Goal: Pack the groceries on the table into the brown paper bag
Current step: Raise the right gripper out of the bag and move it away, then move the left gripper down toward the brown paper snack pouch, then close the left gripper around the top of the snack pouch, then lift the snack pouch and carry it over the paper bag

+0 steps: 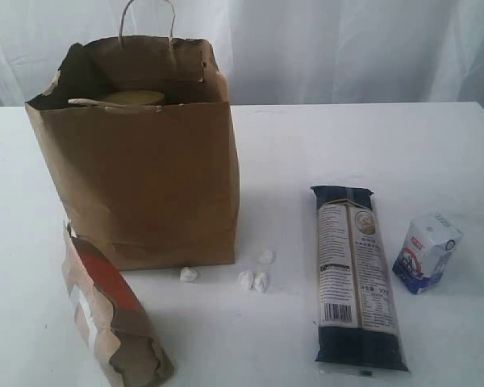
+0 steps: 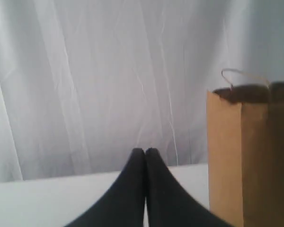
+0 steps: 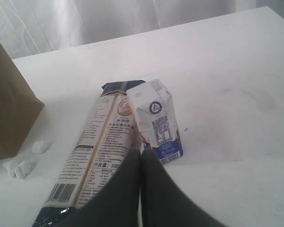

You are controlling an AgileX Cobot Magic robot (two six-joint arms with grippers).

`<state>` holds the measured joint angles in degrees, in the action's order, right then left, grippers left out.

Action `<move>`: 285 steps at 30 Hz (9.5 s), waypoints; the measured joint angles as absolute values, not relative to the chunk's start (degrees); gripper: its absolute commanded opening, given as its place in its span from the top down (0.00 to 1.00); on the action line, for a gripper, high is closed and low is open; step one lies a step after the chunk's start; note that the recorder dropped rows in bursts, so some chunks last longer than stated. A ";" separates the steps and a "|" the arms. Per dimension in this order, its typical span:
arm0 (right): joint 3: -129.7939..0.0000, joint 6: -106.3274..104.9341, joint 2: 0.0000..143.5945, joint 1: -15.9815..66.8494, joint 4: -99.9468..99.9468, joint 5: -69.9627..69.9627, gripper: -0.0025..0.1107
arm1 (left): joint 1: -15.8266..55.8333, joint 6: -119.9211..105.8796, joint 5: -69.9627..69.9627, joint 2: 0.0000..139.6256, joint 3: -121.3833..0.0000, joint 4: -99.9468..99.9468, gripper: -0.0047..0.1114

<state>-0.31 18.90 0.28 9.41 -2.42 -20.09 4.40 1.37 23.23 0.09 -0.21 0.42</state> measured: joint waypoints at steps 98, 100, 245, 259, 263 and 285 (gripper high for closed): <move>-0.31 18.69 0.28 9.41 -2.42 -19.65 0.98 | 33.52 -13.56 -31.87 58.14 -49.62 22.10 0.89; -0.31 18.69 0.28 9.41 -2.42 -19.65 0.98 | 33.52 -14.55 -31.84 58.14 -49.62 21.03 0.75; -0.31 18.69 0.28 9.41 -2.42 -19.65 0.98 | 34.64 31.18 -39.12 83.62 -50.39 2.12 0.43; -0.31 18.69 0.28 9.41 -2.42 -19.65 0.98 | 34.64 26.98 -50.49 84.22 -54.00 -4.54 0.96; -0.31 18.69 0.28 9.41 -2.42 -19.65 0.98 | 34.64 22.55 -56.99 84.31 -58.85 -5.44 0.96; -0.31 18.69 0.28 9.41 -2.42 -19.56 0.98 | 33.33 10.41 -64.92 72.43 -92.88 -10.52 0.96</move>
